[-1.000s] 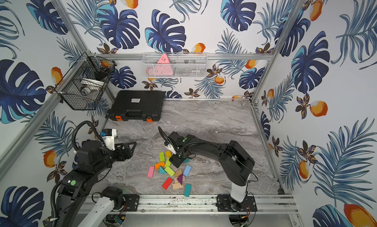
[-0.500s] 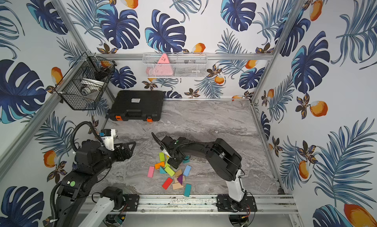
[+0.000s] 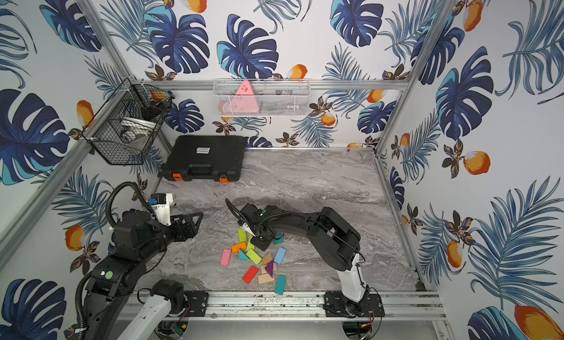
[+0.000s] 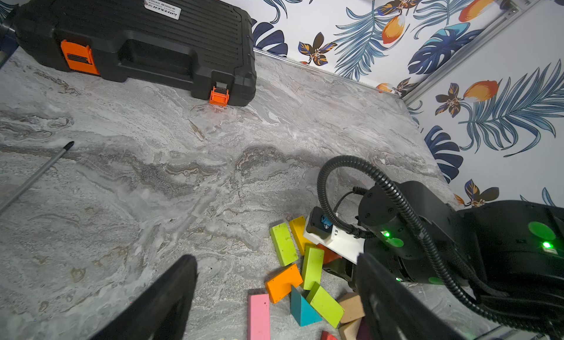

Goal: Assemble a piece of candy with building blocks
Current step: Pick up the building block from the center of the board, then place the building block at the center of the board.

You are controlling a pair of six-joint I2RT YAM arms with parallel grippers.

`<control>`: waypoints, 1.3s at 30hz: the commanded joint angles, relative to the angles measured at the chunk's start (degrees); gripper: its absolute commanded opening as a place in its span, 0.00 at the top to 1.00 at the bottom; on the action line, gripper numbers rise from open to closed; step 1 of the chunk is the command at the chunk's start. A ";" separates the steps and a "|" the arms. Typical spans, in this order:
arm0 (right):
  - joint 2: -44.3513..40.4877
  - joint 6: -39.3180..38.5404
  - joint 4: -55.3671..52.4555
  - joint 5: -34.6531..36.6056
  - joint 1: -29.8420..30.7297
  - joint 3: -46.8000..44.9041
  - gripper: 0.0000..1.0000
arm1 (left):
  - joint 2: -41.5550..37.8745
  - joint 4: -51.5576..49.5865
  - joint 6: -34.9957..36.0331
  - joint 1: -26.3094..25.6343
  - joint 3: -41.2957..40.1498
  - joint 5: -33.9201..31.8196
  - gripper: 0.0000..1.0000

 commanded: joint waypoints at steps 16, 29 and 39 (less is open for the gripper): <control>-5.64 -7.20 -1.49 -5.35 -20.54 6.85 0.69 | 0.08 0.68 0.94 0.10 -0.12 -0.45 0.14; 0.07 -14.83 -2.99 -12.07 -36.93 10.47 0.70 | -0.01 0.76 0.95 -0.29 -0.18 0.06 0.14; 0.67 -31.90 -3.08 -10.08 -35.56 6.64 0.71 | 0.85 0.41 0.76 -2.95 -0.03 -0.95 0.14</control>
